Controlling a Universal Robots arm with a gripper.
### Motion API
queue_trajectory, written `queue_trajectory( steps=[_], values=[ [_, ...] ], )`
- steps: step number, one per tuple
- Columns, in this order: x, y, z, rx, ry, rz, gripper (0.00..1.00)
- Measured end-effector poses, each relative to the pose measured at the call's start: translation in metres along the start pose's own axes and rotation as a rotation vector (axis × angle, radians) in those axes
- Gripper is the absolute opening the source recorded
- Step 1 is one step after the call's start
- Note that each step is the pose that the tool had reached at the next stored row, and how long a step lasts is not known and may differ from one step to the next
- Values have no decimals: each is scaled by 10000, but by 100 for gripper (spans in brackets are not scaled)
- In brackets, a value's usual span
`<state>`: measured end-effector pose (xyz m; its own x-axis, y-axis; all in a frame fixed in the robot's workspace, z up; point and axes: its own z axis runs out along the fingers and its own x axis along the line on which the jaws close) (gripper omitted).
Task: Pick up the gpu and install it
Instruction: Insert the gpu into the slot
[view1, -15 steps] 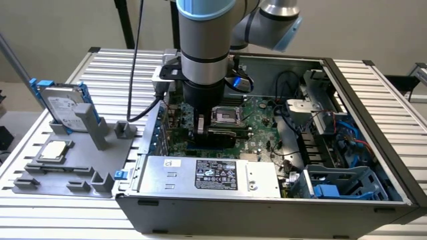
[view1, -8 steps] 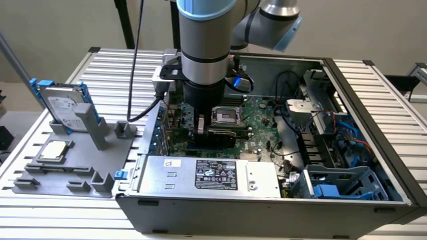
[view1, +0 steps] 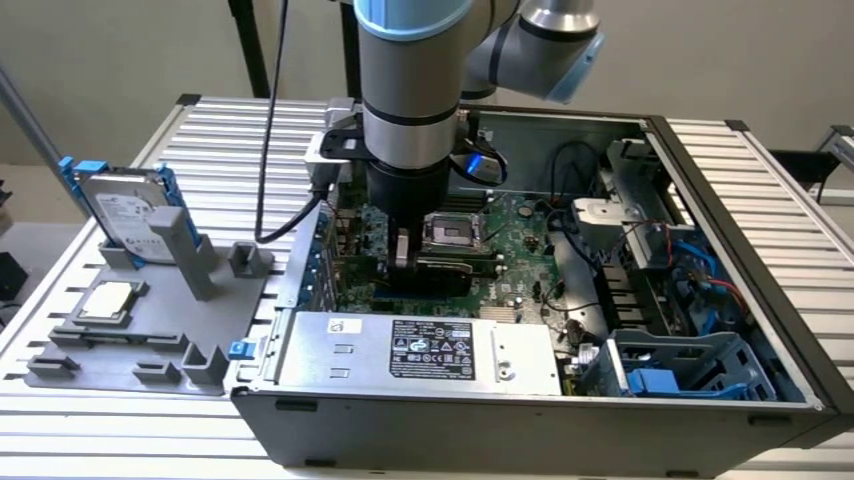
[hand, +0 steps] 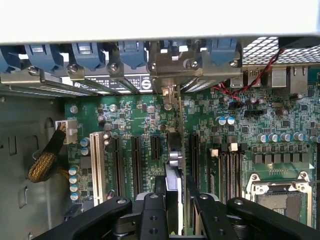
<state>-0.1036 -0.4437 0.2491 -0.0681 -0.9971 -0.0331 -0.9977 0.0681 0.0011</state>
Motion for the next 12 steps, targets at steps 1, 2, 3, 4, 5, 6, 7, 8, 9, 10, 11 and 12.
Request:
queue_trajectory(
  steps=[1, 2, 3, 4, 5, 6, 7, 8, 9, 10, 11, 12],
  values=[
    [-3, 0, 1, 0, 2, -1, 26],
    [-8, 0, 2, 0, 4, 0, 26],
    [-13, 1, 5, 1, 4, 0, 26],
    [-17, 2, 6, 0, 9, 0, 26],
    [-21, 3, 7, -3, 11, 2, 26],
    [-25, 3, 9, -7, 26, 2, 26],
    [-26, 2, 10, -11, 38, 0, 26],
    [-26, 2, 12, -10, 38, 0, 26],
    [-26, 2, 15, -10, 39, -1, 26],
    [-27, 2, 19, -10, 40, 0, 26],
    [-27, 2, 23, -8, 38, 0, 26],
    [-27, 2, 26, -8, 37, 1, 26]
  ],
)
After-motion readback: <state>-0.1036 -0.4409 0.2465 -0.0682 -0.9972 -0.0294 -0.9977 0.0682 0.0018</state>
